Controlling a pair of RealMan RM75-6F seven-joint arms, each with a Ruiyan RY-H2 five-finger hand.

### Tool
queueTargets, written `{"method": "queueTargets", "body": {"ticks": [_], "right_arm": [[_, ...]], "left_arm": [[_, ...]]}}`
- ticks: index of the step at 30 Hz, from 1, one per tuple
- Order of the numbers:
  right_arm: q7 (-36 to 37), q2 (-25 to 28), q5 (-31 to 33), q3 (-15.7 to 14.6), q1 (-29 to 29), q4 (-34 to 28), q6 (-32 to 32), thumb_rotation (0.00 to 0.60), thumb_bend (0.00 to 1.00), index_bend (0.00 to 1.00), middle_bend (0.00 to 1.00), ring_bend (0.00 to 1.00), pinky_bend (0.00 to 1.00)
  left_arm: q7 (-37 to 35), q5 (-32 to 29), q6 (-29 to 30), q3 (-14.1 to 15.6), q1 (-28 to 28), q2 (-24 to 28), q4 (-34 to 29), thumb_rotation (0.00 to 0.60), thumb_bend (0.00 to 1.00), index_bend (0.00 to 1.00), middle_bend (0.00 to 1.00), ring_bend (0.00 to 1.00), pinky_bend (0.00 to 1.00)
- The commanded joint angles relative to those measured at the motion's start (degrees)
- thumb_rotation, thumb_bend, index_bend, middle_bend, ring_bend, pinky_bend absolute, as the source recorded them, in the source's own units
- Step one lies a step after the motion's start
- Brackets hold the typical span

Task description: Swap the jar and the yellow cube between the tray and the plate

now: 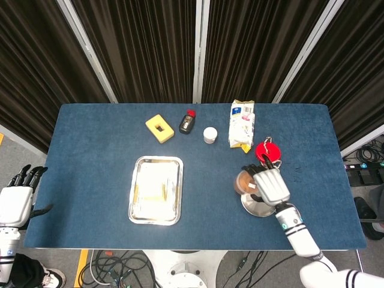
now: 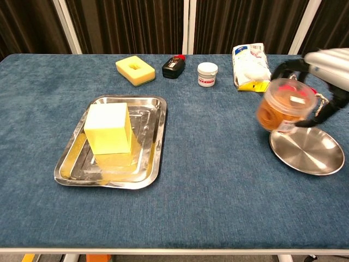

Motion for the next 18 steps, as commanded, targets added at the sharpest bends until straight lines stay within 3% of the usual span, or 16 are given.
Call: {"method": "queueTargets", "body": {"ticks": [1,12,18], "right_arm": [[-0.2,-3.6,2.9,3.0,5.1,3.9,-5.3,0.600,0.21,0.32,0.48,0.38,0.00],[0.2,-14.9,8.2,6.5,15.8,17.0,-13.1,0.600,0.22,0.32,0.48,0.38,0.01],[0.0,-18.1,10.1,6.8,19.1,20.8,-14.8,0.600,0.21,0.31,0.47,0.37,0.01]], "left_arm": [[-0.1,-0.1,-0.1,0.1,0.0,-0.1,0.4,0.600,0.00,0.15,0.13,0.06,0.22],[-1.6,0.1,0.2,0.1,0.4,-0.4,2.2,0.600,0.00,0.15,0.13,0.06,0.22],[-2.3,0.4,0.2,0.3,0.4,-0.4,2.6,0.600,0.00,0.15,0.13,0.06,0.22]]}}
